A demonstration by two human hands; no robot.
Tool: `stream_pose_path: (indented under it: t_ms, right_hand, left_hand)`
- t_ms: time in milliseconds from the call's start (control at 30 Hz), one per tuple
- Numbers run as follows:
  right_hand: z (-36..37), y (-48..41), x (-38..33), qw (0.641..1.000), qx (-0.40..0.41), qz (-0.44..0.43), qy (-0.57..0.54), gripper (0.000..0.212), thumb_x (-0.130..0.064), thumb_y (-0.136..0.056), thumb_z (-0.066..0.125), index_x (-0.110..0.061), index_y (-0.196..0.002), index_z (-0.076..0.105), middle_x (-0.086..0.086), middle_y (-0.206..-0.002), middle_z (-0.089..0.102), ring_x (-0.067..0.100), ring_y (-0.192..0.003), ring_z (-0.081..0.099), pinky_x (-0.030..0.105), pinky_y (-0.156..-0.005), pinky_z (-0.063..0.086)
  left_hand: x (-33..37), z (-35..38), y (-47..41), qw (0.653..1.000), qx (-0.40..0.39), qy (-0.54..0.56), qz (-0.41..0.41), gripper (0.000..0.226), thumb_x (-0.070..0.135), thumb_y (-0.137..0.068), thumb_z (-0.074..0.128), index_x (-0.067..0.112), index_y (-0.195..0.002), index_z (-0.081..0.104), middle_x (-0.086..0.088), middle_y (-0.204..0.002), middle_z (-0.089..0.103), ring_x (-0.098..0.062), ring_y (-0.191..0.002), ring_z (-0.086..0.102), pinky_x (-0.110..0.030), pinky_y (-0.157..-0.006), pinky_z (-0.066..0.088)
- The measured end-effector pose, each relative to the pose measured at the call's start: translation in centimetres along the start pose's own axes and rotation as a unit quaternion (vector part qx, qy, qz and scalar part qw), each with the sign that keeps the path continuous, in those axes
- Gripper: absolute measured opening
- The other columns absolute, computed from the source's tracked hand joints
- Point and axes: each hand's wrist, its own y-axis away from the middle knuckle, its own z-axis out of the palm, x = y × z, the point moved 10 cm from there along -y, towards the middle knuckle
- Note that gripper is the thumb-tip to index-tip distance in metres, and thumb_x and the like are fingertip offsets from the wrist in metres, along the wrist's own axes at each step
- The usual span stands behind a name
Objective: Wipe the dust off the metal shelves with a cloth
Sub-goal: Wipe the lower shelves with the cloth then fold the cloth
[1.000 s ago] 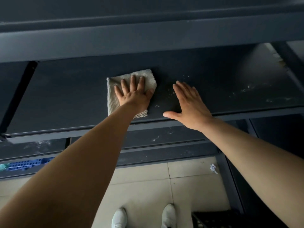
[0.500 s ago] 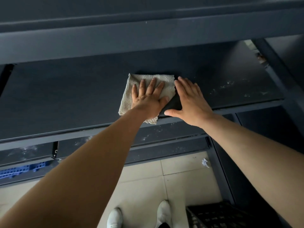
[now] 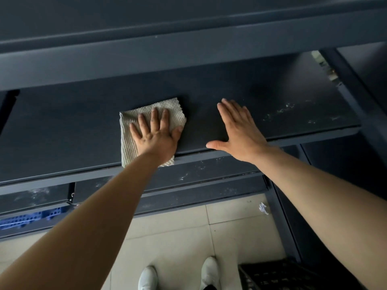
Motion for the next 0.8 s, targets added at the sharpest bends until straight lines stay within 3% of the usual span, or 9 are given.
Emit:
stream_pose_path:
  t_ms: [433,800]
  right_hand:
    - [-0.7,0.8,5.2,1.0,0.009,-0.005,-0.006,0.119,-0.07,-0.073,0.059,-0.009,-0.152,-0.004,0.008,-0.161,-0.009,0.023,-0.148,-0.009,0.042,-0.12,-0.004]
    - [-1.4,0.7,7.5,1.0,-0.005,-0.017,0.01,0.113,-0.071,-0.077,0.053,-0.011,-0.152,-0.006,0.006,-0.161,-0.009,0.021,-0.148,-0.009,0.038,-0.119,-0.007]
  left_hand:
    - [13.3,1.9,-0.2,0.997,-0.01,0.001,0.08,0.064,0.058,-0.091,0.012,0.031,-0.145,-0.008,0.002,-0.155,-0.015,-0.03,-0.139,-0.021,-0.053,-0.11,-0.017]
    - [14.1,1.6,-1.8,0.995,-0.023,0.004,0.098,0.064,0.058,-0.092,0.016,0.032,-0.146,-0.004,0.004,-0.156,-0.013,-0.029,-0.14,-0.018,-0.05,-0.11,-0.016]
